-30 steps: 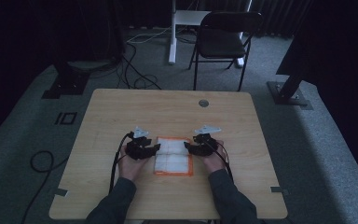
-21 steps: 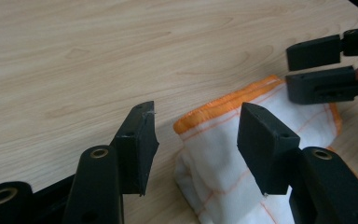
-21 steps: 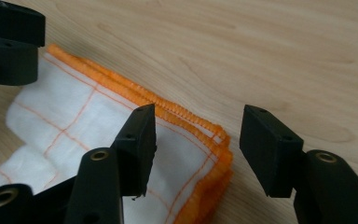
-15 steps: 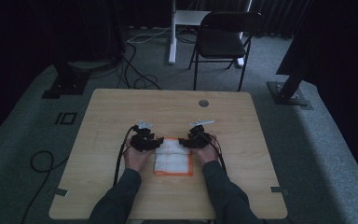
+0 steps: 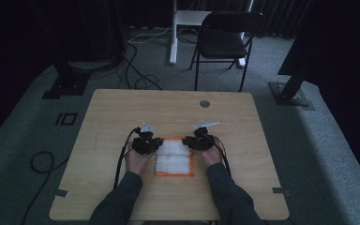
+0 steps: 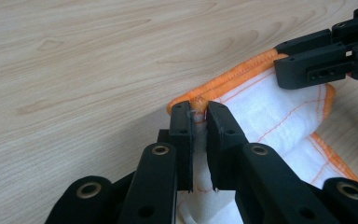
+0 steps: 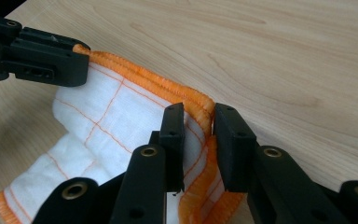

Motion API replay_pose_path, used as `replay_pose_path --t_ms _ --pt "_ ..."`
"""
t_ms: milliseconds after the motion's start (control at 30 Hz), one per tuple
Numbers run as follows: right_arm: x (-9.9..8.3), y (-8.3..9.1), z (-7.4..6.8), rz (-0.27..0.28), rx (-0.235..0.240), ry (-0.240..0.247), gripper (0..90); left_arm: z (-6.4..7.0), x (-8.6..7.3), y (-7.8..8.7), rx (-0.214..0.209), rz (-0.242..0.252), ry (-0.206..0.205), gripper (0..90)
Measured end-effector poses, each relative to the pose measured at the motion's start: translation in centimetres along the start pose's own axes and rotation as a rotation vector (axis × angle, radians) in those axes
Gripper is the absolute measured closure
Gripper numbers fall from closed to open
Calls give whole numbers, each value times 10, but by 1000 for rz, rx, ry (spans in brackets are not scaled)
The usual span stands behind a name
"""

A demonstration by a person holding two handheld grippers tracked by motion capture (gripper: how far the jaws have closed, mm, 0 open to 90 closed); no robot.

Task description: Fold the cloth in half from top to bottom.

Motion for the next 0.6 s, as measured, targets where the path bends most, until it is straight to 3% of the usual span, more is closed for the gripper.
replay_pose_path --t_ms 600 --pt "-5 17 -12 37 16 48 756 6 -12 18 -18 26 -18 834"
Point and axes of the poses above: each handheld gripper's, and its own axes: y roughly backward along the jaws, x roughly out of its top, z roughly to its right, the point moved 6 cm from there along -y, roughly forward along the jaws, and after that the axes turned 6 degrees about y, right-handed, at the moved point
